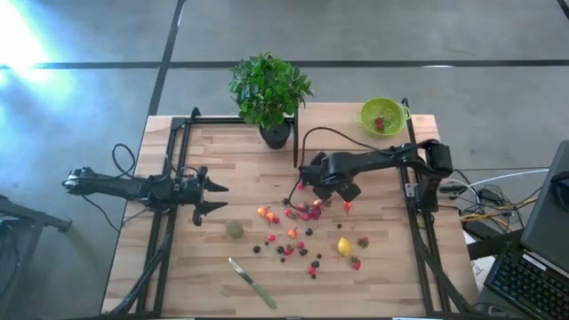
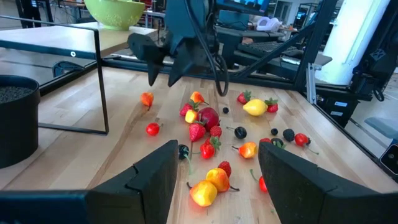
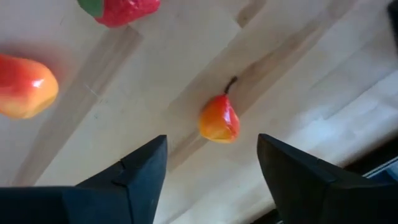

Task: Pick & Place Fruit
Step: Put the pear into the green strainer bowl on the shelf

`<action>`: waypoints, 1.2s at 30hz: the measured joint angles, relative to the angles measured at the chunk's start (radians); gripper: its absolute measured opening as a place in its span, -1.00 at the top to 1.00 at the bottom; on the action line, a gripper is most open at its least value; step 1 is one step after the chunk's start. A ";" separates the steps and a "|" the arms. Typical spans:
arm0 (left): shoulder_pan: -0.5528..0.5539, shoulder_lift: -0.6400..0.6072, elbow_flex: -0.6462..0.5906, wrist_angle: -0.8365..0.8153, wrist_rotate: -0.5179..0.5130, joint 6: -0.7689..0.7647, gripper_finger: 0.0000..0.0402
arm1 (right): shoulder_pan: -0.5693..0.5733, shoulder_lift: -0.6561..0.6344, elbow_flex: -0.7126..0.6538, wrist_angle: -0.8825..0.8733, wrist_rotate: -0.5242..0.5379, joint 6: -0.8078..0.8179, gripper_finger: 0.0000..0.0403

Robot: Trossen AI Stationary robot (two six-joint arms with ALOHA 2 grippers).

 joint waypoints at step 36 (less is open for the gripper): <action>0.000 0.002 0.000 0.000 0.000 0.000 -0.14 | -0.029 0.196 -0.019 0.059 0.169 -0.119 -0.18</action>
